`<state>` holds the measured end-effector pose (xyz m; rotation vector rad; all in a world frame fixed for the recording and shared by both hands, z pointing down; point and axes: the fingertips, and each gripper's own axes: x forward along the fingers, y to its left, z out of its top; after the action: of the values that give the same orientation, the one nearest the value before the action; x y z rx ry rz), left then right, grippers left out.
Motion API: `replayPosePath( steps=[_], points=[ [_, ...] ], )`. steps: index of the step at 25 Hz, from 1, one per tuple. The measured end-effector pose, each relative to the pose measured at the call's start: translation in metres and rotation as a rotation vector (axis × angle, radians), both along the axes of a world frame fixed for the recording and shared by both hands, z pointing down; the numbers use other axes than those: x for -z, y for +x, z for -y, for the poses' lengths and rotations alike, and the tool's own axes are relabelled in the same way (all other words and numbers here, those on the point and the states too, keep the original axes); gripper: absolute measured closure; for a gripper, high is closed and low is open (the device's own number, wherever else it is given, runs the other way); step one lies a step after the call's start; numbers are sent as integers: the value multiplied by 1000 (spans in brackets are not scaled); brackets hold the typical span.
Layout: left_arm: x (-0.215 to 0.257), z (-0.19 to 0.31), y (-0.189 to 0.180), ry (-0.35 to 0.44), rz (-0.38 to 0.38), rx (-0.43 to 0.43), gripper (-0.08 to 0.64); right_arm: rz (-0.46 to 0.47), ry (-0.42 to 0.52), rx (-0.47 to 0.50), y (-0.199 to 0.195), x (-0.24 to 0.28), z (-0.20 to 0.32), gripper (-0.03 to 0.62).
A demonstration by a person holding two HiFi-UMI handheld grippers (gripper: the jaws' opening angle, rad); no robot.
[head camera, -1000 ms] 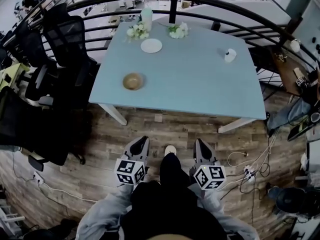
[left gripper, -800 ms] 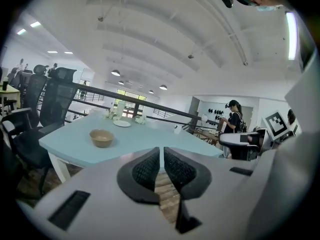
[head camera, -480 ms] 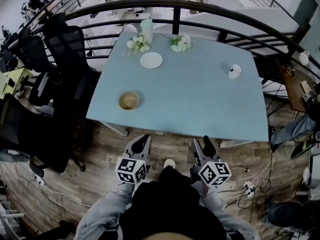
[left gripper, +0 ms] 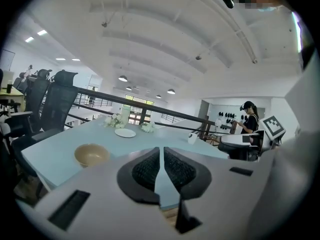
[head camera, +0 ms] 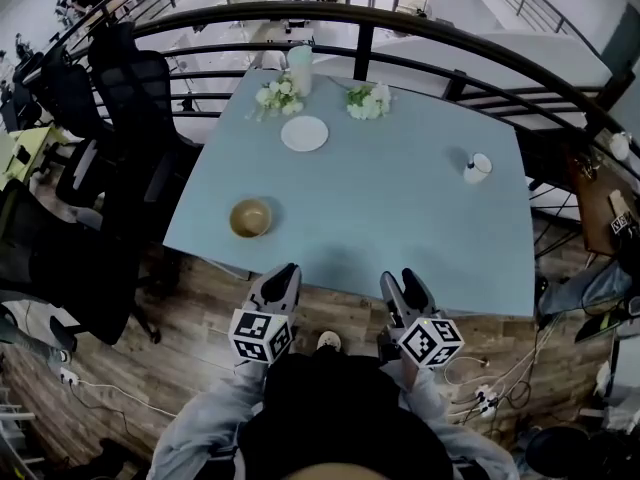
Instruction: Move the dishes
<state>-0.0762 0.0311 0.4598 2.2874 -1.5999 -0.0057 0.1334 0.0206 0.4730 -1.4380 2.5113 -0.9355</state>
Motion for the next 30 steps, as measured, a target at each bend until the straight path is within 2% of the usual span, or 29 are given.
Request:
replayPosePath(
  steps=[6,9,15,24,30],
  points=[
    [-14,0,15,-40,-12,-14,522,214,-138,-11,4,-19,6,341],
    [-20,-5,15,-62,-2,-23,522,281,-185,-26,6,-25,3,341],
    [-20,2,10,-61,10,-29,522,275,-185,-13,-6,-32,9,341],
    [-20,38,-4,-78,9,-28,522,278,-236,38,-39,-31,43,342],
    [-20,78,-32,-103,-6,1,522,358,-314,39,-67,-31,86,344]
  ],
)
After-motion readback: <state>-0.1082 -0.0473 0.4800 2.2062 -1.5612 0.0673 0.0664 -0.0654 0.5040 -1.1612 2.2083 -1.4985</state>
